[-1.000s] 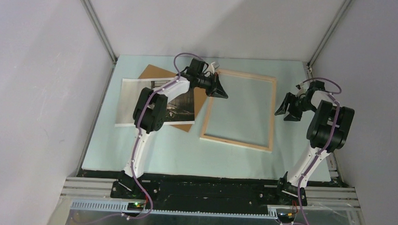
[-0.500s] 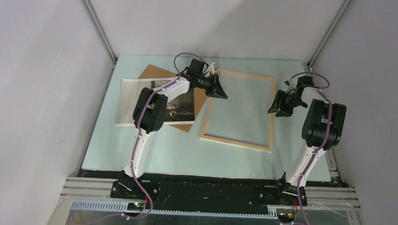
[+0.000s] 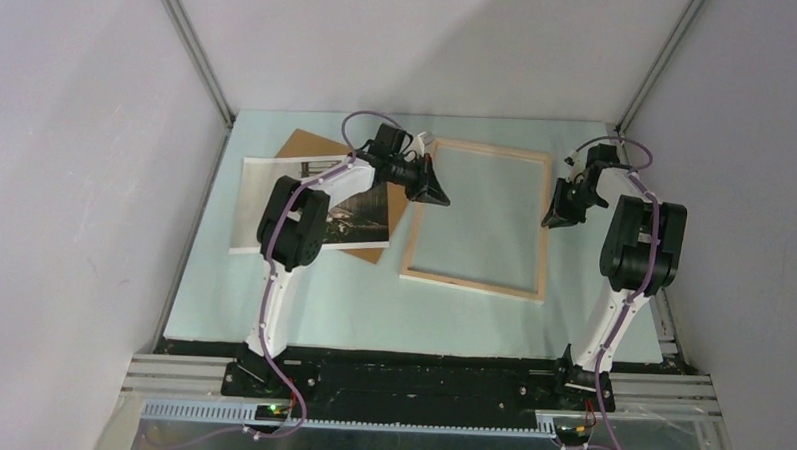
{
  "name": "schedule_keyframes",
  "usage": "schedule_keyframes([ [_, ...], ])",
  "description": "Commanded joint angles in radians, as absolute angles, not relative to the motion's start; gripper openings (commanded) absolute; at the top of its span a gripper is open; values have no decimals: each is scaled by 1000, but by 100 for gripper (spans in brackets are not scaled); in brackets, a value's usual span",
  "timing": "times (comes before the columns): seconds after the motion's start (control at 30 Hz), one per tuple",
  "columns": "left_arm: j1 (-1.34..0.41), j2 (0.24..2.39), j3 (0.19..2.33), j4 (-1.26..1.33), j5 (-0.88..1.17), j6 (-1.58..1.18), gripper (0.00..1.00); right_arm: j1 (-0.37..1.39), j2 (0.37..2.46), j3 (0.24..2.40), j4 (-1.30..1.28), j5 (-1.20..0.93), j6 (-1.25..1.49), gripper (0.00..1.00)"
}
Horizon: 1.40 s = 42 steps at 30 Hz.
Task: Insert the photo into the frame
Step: Adjust the photo frame at the center of the board.
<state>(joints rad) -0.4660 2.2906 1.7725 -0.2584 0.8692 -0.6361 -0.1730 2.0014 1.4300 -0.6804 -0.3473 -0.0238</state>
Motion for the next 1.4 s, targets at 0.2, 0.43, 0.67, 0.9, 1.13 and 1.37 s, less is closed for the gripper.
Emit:
schedule_keyframes([
  [0.2,-469,2134,1702,-183,906,-680,0,-176,2005,1446,-671,-279,-158,0],
  [0.43,-471,2110,1625,31,949,-827,0,-180,2006,1444,-698,-290,-235,0],
  [0.67,-483,2107,1644,56,939,-845,0,-198,2006,1445,-728,-316,-285,0],
  [0.9,-483,2159,1741,57,949,-848,0,-236,2022,1473,-762,-355,-299,0],
  [1.13,-483,2214,1797,57,932,-863,0,-257,2022,1481,-782,-412,-278,1],
  [1.37,-490,2233,1793,110,935,-956,0,-272,2023,1476,-771,-470,-224,10],
])
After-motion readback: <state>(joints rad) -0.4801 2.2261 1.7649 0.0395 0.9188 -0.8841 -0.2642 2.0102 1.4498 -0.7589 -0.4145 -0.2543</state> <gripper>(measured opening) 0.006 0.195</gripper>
